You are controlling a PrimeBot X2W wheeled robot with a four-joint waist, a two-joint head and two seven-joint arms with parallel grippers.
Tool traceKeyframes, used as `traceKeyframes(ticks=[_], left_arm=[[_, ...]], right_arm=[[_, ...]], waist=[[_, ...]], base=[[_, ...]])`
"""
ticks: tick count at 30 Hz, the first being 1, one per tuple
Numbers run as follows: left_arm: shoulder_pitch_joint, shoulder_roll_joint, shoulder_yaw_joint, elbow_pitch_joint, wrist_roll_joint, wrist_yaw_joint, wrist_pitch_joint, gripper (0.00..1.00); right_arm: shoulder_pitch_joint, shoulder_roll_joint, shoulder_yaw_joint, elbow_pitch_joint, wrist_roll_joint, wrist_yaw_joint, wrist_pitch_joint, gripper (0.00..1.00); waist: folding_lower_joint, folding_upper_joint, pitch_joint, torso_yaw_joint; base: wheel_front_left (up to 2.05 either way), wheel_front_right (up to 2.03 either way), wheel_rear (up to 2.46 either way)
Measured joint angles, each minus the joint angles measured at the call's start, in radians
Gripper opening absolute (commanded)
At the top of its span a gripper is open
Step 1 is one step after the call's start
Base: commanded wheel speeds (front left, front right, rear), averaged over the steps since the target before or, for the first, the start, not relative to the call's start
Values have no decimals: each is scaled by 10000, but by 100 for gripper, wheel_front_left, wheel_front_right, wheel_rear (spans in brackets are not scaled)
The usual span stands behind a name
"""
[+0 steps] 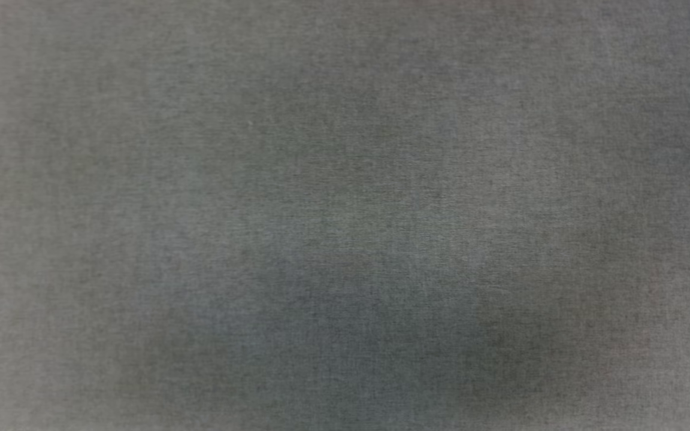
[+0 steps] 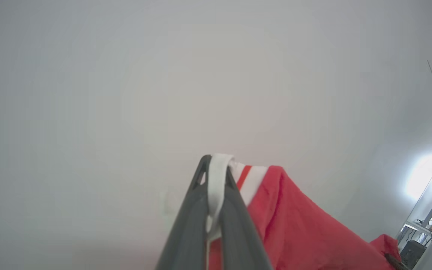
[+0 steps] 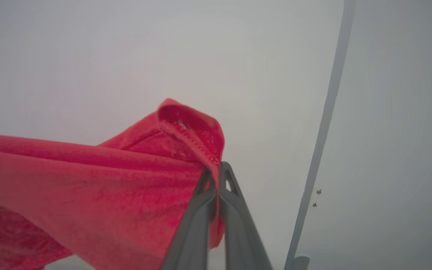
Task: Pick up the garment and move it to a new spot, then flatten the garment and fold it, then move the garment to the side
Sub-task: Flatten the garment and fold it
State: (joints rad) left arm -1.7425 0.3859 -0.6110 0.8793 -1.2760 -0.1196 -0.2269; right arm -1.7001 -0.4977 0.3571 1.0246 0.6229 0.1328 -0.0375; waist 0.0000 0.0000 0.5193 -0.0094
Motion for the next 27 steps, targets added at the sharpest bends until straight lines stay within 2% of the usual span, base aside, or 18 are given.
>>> traceKeyframes(ticks=[4, 8, 12, 15, 19, 27], left_arm=[[790, -33, -196, -38, -301, -90, 130, 0], [2696, 297, -826, -2042, -836, -90, 280, 0], [4922, 1131, -1243, -3875, -1256, -90, -19, 0], [6724, 1672, -1388, -5083, -1436, -90, -224, 0], [8817, 2196, -1283, -6186, -1457, -90, -328, 0], [12213, 2491, -199, -7774, -234, -90, -332, 0]], right_arm=[[581, 111, 330, 267, 25, 0, -67, 0], [1891, 35, 1024, -94, 456, -10, 196, 0], [3430, -336, 1758, -1239, 1344, -12, 606, 0], [4881, -872, 2265, -2399, 2109, -10, 853, 0], [6759, -1829, 2422, -3850, 3081, -10, 918, 0], [10152, -3066, 2119, -6264, 4105, -10, 1001, 0]], waist=[[0, 0, 8, -93], [0, 0, -101, -51], [0, 0, -184, 13], [0, 0, -337, 37], [0, 0, -612, 73], [0, 0, -1310, 91]], base=[[0, 0, 0], [0, 0, 0], [0, 0, 0], [0, 0, 0], [0, 0, 0], [0, 0, 0]])
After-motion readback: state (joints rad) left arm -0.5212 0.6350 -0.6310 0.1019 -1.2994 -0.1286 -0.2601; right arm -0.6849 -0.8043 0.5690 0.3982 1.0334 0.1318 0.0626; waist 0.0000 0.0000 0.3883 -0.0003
